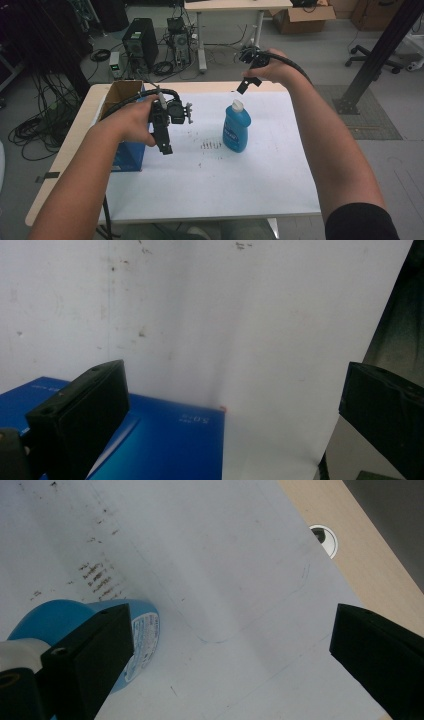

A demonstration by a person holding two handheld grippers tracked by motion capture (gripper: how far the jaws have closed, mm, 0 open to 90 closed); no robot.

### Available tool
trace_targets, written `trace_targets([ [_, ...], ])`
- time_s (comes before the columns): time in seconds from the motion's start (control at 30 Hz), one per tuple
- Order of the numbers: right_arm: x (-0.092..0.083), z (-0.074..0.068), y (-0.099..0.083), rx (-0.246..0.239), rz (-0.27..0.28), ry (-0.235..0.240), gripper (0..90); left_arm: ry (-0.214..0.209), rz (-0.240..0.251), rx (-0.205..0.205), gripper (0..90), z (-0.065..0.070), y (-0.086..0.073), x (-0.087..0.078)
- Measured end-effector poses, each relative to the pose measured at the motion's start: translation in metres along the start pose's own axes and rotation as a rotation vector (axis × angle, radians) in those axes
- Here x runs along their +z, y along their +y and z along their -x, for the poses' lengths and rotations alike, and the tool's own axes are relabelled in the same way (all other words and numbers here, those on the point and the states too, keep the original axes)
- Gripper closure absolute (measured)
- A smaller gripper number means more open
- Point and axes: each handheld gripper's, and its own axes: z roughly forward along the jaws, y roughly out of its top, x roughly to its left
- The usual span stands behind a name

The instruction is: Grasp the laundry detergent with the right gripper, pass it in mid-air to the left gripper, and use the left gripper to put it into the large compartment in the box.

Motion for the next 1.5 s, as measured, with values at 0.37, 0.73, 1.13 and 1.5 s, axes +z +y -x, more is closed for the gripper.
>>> trace_targets([
  [0.37,-0.003,0.006,-0.007,0.009,0.019,-0.009,4.2,-0.007,-0.005,0.009,0.2,0.006,0.004,0.002],
  [0.73,-0.012,0.006,-0.023,0.020,0.030,-0.015,4.2,0.012,0.003,0.047,0.2,0.025,0.006,-0.006],
  [1.13,-0.023,-0.004,-0.044,0.014,0.039,-0.022,4.3,0.034,0.001,0.051,0.2,0.046,0.003,-0.014],
  [1.5,-0.031,-0.016,-0.074,0.013,0.063,-0.024,4.3,0.034,-0.007,0.074,0.3,0.067,0.003,-0.012],
])
